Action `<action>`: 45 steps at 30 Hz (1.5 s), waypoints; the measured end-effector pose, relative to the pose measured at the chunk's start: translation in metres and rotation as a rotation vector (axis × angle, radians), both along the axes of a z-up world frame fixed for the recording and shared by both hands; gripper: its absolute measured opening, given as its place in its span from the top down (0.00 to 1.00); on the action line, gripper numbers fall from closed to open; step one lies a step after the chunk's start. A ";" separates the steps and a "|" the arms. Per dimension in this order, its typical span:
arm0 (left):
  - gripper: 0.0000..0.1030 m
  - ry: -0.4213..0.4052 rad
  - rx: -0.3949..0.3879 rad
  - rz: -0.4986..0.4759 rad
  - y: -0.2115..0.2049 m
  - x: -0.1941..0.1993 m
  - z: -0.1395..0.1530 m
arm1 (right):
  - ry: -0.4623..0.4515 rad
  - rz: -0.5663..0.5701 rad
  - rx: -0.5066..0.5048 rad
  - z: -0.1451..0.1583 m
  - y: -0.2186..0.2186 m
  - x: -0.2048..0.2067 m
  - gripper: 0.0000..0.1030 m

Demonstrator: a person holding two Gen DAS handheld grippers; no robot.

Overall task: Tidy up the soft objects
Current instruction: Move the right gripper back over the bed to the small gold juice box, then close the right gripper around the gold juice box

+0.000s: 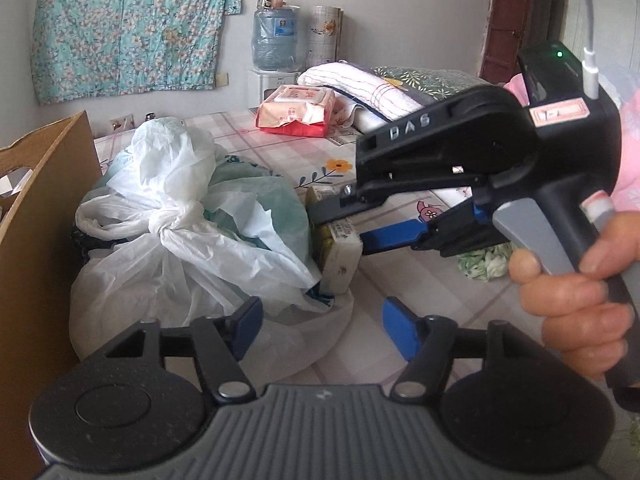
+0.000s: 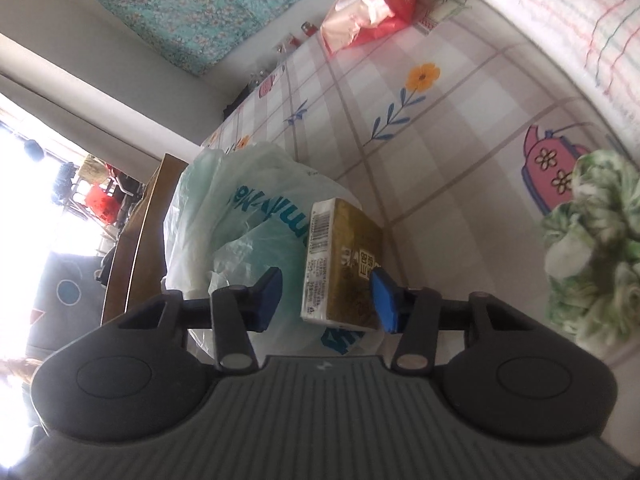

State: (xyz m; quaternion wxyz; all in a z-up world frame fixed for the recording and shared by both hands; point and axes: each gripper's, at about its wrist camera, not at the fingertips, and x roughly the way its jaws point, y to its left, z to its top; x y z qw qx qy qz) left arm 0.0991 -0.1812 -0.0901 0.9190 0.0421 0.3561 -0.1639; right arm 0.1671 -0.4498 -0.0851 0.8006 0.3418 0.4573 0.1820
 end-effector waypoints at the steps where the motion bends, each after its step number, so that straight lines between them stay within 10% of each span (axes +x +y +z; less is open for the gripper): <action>1: 0.27 0.000 -0.002 0.001 0.000 0.000 0.000 | 0.008 0.002 0.002 -0.002 0.000 0.000 0.63; 14: 0.13 -0.009 -0.049 -0.046 -0.002 -0.009 0.001 | 0.061 -0.079 -0.007 -0.010 -0.043 -0.040 0.76; 30: 0.15 -0.108 0.059 -0.130 -0.043 0.004 -0.001 | 0.027 -0.070 -0.023 0.002 -0.060 -0.040 0.60; 36: 0.34 -0.061 0.068 -0.174 -0.057 0.023 -0.010 | 0.071 -0.030 0.028 -0.010 -0.060 -0.020 0.56; 45: 0.34 0.014 0.096 -0.187 -0.071 0.045 -0.029 | 0.099 0.030 0.072 -0.020 -0.054 0.001 0.48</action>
